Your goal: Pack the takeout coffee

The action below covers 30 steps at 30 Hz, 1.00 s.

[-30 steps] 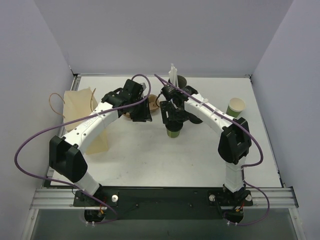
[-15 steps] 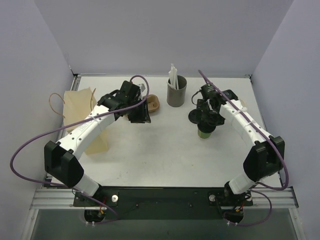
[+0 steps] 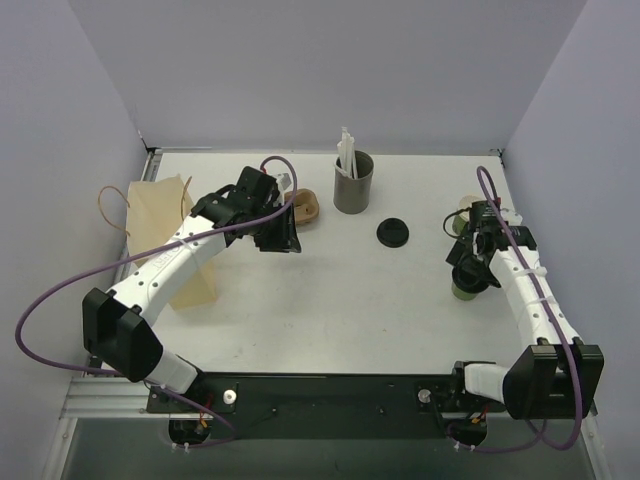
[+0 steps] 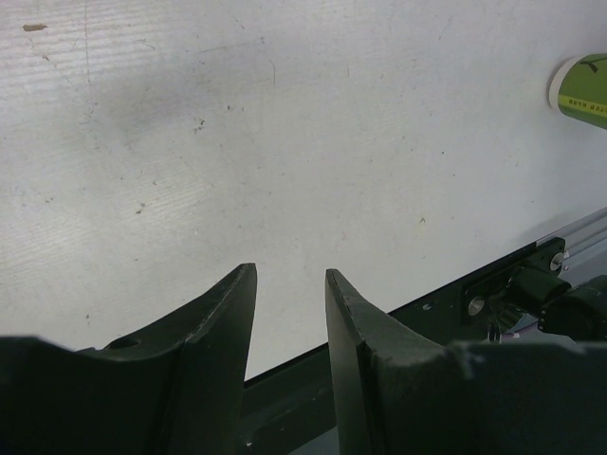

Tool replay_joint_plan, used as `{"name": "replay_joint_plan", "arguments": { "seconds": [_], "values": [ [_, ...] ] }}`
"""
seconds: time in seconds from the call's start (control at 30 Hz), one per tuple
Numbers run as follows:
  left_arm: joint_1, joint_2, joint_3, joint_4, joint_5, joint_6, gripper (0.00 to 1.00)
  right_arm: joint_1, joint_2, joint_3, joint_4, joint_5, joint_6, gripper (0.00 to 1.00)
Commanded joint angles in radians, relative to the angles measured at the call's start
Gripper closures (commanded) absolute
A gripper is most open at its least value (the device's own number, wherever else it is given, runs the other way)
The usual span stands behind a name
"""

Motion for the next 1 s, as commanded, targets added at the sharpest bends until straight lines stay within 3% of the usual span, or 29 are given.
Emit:
{"name": "replay_joint_plan", "arguments": {
  "seconds": [0.0, 0.33, 0.97],
  "values": [
    [0.006, -0.041, 0.008, 0.03, 0.024, 0.027, 0.55, -0.04, -0.038, -0.036, 0.054, 0.021, 0.016, 0.32],
    [0.008, -0.041, 0.006, 0.037, 0.027, 0.029, 0.54, -0.082, 0.035, -0.03, 0.008, -0.069, 0.036, 0.21],
    [0.021, -0.026, 0.023, 0.046, 0.021, 0.021, 0.54, -0.099, 0.087, 0.125, -0.144, -0.081, 0.03, 0.06]
  ]
}}
